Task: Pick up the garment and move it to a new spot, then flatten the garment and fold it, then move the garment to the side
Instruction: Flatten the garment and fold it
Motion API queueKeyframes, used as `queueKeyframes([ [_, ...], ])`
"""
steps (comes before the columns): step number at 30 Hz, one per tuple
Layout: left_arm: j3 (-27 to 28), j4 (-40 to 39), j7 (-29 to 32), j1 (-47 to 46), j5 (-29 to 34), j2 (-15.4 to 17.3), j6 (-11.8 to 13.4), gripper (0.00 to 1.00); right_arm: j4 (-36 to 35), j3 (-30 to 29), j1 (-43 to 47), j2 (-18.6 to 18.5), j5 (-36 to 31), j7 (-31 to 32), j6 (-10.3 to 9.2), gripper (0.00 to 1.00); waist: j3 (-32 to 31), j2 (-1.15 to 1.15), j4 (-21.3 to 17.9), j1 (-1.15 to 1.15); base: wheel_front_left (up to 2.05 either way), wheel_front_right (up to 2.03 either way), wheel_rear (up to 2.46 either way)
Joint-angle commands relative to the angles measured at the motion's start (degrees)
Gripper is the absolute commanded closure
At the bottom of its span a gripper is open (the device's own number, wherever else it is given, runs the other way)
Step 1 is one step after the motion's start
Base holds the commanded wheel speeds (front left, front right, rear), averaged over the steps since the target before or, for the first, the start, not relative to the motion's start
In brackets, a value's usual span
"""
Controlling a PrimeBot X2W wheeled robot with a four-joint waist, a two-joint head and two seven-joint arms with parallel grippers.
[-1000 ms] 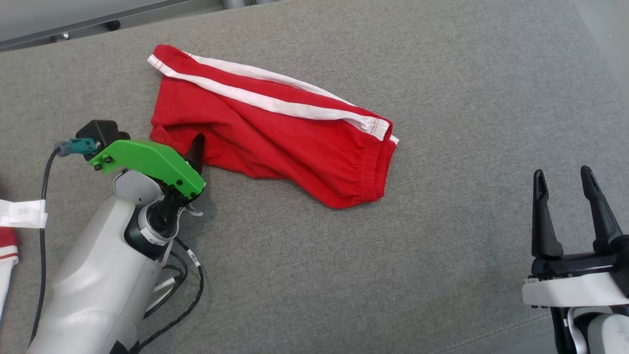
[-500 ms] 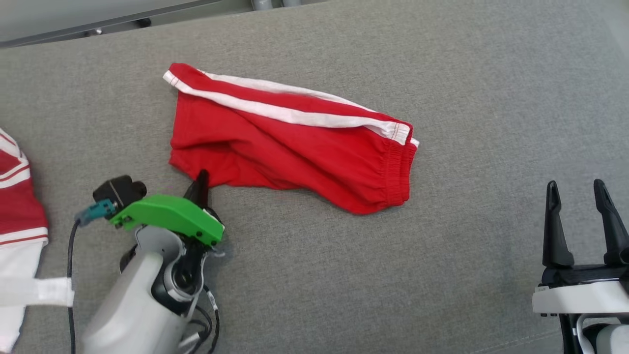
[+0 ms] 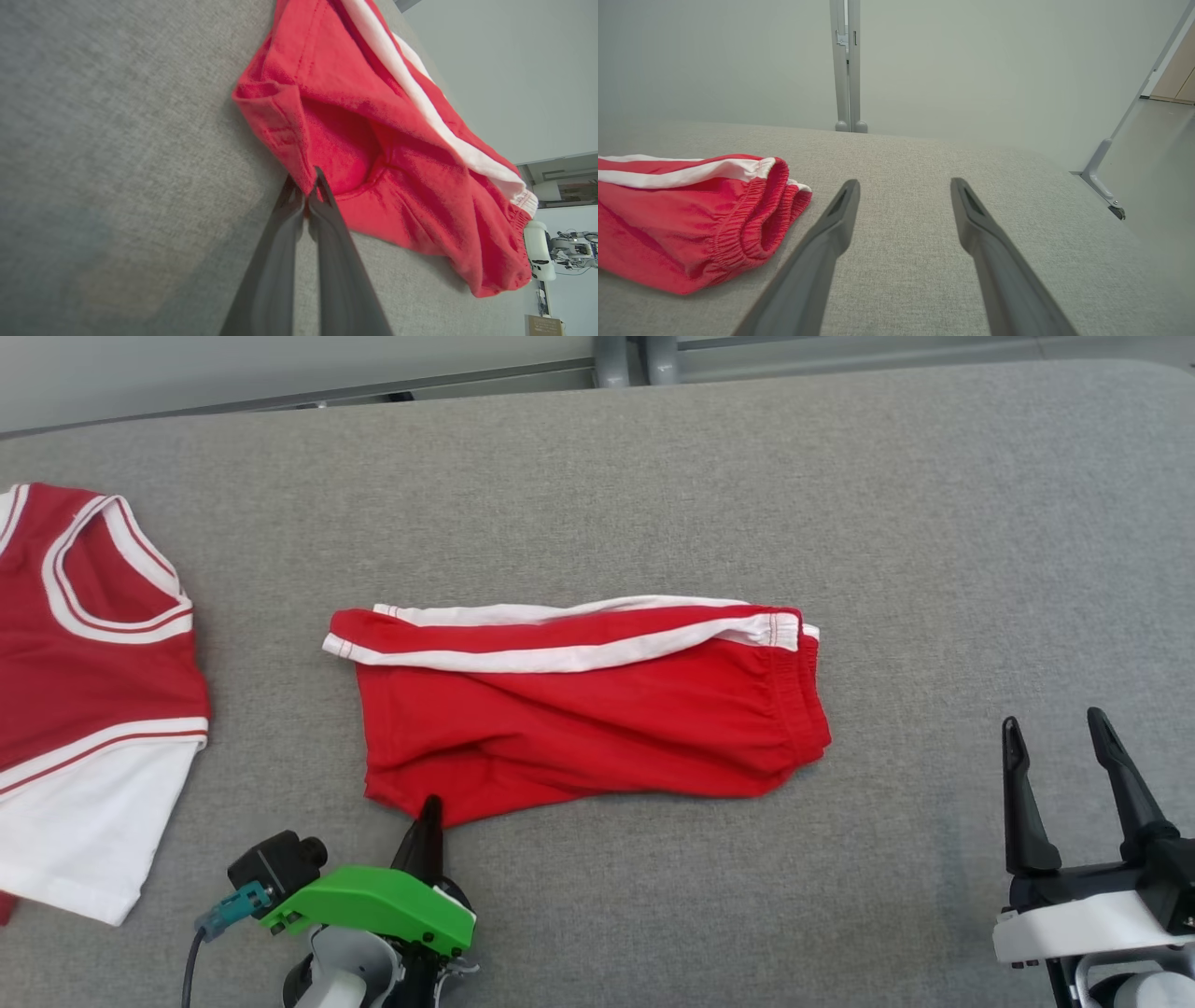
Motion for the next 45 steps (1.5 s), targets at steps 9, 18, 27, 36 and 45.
queueKeyframes([
  [9,-2.5,-0.5,-0.9,2.3,2.9,0.7,1.4,1.0,2.9,3.2,-1.2,-1.7,-1.3,-0.2,-0.07,0.0,-3.5,0.69,4.9,0.0,0.0,0.0,0.0],
  [18,-3.3,1.6,-1.8,3.2,4.9,1.0,2.4,0.16,4.5,4.4,-0.9,-1.7,-1.0,-0.2,-0.07,0.0,-6.8,0.69,5.8,0.0,0.0,0.0,0.0],
  [27,-4.6,1.4,-4.1,5.3,11.3,4.4,4.9,0.0,8.7,7.9,0.7,-2.3,2.0,-0.2,-0.07,0.0,-11.5,0.69,4.8,0.0,0.0,0.0,0.0],
  [36,0.8,-3.9,-5.1,9.6,21.7,7.9,7.7,0.0,16.3,14.6,0.1,-4.0,10.3,1.5,-0.07,0.0,-15.3,0.69,5.7,0.0,0.0,0.0,0.0],
  [45,4.9,-10.8,-5.1,13.5,32.1,6.9,8.2,0.0,22.8,19.7,-9.3,-3.9,23.8,17.3,-0.04,0.0,-15.4,0.69,8.1,0.0,0.0,0.0,0.0],
])
